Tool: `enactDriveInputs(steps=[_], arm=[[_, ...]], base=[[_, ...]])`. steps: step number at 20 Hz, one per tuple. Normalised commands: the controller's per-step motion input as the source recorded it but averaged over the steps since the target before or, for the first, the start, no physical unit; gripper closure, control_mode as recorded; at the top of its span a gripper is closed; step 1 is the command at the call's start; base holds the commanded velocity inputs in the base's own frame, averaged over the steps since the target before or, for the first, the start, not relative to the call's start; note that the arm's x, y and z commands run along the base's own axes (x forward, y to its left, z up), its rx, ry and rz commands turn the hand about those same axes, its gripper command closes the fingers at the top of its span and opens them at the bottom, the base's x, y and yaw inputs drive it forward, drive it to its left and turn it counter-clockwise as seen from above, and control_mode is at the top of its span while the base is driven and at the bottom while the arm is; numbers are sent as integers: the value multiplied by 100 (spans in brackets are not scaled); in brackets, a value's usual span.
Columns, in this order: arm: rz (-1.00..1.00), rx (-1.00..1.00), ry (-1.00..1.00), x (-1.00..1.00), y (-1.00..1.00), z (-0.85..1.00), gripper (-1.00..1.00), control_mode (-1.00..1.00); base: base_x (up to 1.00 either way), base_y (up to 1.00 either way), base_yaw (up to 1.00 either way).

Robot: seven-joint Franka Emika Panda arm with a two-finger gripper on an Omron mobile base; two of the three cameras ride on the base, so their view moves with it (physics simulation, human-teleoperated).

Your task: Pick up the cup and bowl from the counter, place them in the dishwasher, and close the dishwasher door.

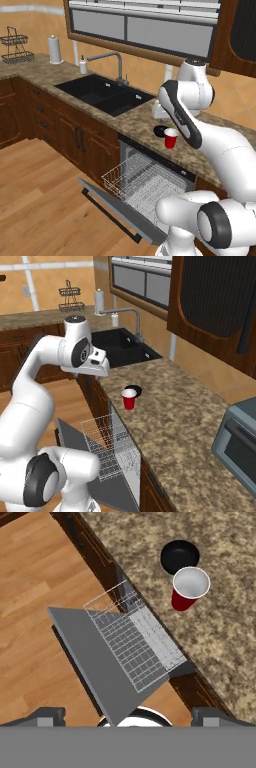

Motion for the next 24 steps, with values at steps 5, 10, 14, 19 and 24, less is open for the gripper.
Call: enactDriveInputs(steps=[5,10,14,19,24], arm=[[0,-3,6,99,0,-32,-100,-100],[9,-13,0,76,-32,-65,-100,-100],[11,-35,1,69,-32,-78,-100,-100],[8,-19,0,64,-40,-60,-100,-100],[2,-4,0,50,-19,-48,-100,-100]], base=[[0,0,0],[0,0,0],[0,0,0],[0,0,0],[0,0,0]])
